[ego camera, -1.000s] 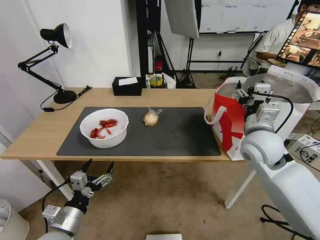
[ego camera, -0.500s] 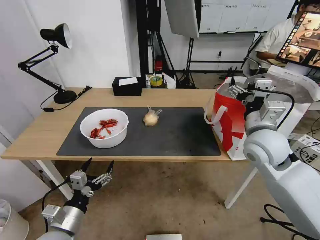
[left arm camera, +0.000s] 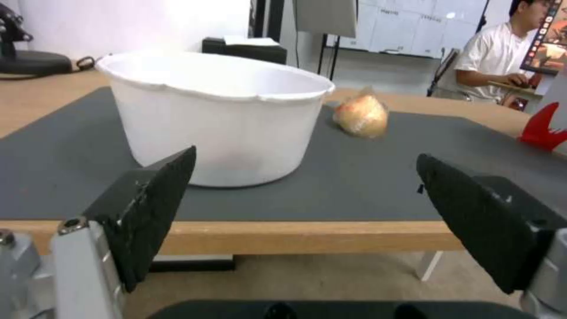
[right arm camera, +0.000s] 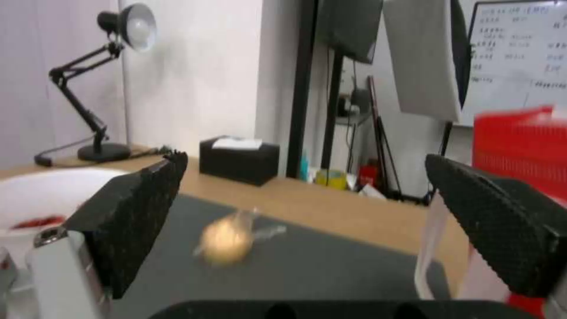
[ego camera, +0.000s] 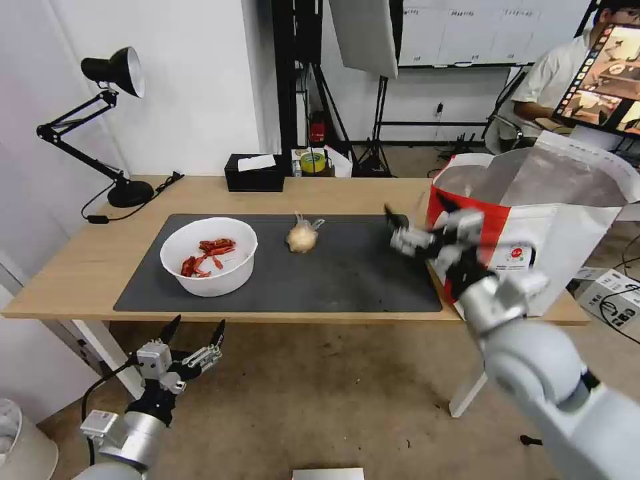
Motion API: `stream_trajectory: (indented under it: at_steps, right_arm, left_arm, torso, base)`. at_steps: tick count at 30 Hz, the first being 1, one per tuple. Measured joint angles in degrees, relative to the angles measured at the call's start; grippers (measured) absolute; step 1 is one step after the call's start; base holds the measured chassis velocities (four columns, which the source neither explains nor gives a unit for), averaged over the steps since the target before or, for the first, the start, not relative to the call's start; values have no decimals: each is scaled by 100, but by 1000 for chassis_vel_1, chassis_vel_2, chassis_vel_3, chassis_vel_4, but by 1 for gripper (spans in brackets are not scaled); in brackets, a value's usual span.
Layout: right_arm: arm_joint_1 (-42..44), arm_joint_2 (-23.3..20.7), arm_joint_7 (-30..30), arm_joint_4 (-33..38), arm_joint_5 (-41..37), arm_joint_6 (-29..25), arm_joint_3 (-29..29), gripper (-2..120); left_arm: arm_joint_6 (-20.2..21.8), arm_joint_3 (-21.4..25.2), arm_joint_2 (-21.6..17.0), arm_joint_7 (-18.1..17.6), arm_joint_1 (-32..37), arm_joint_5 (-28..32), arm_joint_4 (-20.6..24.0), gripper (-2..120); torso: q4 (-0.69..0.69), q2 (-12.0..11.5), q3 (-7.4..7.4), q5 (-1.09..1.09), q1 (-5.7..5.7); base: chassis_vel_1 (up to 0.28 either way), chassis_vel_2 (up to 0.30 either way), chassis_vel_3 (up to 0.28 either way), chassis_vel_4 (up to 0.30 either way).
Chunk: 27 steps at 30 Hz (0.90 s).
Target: Pick up the trash from the table and place it into the takeout bag.
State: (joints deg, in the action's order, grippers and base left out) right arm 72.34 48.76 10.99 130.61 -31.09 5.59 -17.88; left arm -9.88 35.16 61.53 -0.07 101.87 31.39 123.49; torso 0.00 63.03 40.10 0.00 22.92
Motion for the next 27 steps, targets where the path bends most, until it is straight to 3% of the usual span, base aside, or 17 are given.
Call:
stream_trajectory:
  at_steps: [7, 11, 14, 19, 27]
  right_arm:
    - [1611, 531, -277, 19, 807, -733, -629, 100]
    - [2040, 710, -330, -126, 1071, -1117, -679, 100]
    - [2508, 1076, -328, -563, 1573, -1805, -503, 100]
    - [2781, 1434, -267, -950, 1859, -2236, -333, 100]
    - [2857, 1554, -246, -1183, 2001, -2382, -272, 100]
  left_arm:
    - [-42, 37, 30, 11, 47, -68, -39, 100]
    - [-60, 40, 48, 12, 64, -123, -77, 100]
    - [-107, 34, 96, 14, 80, -269, -159, 100]
    - [-148, 8, 118, 14, 96, -399, -229, 100]
    - [-212, 7, 132, 13, 139, -509, -286, 100]
  torso:
    - [-1, 0, 0, -1, 0]
    - [-1, 0, 0, -1, 0]
    - [0, 0, 0, 0, 0]
    - [-1, 0, 0, -1, -1]
    - [0, -1, 0, -1, 0]
  base:
    - [0, 0, 0, 0]
    - [0, 0, 0, 0]
    - [0, 0, 0, 0]
    - [0, 0, 0, 0]
    - [0, 0, 0, 0]
